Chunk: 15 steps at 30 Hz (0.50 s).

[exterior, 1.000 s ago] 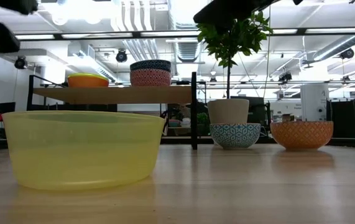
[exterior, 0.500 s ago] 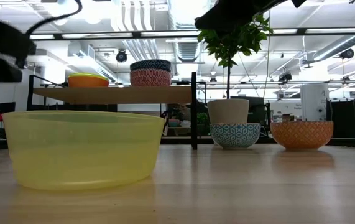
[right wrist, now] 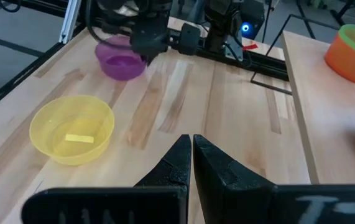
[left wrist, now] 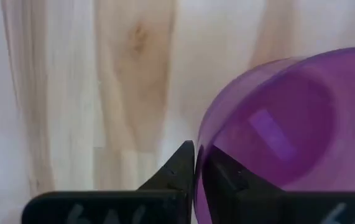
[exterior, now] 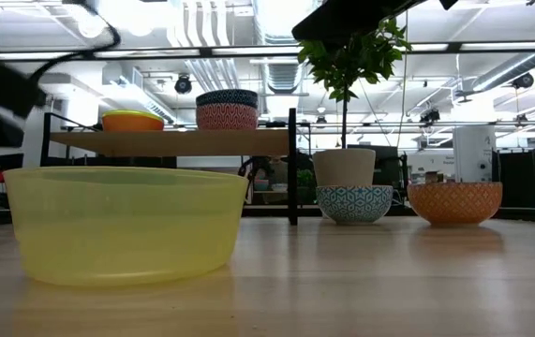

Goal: Place and stack bowls onto a shelf
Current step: Stack the purple bowl on the green bowl on the shelf

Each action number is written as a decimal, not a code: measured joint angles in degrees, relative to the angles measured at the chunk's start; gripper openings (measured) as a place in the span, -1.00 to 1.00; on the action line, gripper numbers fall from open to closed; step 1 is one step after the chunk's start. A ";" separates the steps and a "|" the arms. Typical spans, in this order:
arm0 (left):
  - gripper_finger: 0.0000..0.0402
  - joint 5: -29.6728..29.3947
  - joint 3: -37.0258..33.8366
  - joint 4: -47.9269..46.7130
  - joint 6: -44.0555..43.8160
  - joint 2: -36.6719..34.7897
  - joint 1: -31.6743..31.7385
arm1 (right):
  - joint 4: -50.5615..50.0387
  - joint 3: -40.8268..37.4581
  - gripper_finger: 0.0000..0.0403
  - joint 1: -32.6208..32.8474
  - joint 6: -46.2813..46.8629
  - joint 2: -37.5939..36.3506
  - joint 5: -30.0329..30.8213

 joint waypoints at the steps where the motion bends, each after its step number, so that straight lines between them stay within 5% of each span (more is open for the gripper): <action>1: -0.95 0.13 0.57 0.08 0.05 -0.82 0.02 | -0.02 0.00 -0.96 0.00 -0.25 0.00 0.00; 8: -0.99 -2.87 6.98 -1.21 3.52 -10.34 4.57 | 0.00 0.04 -0.96 -0.13 -2.51 -0.22 0.03; 15: -1.00 -13.59 19.39 -16.00 7.25 -21.57 21.01 | -1.84 0.09 -0.96 -0.42 -1.98 -0.33 0.07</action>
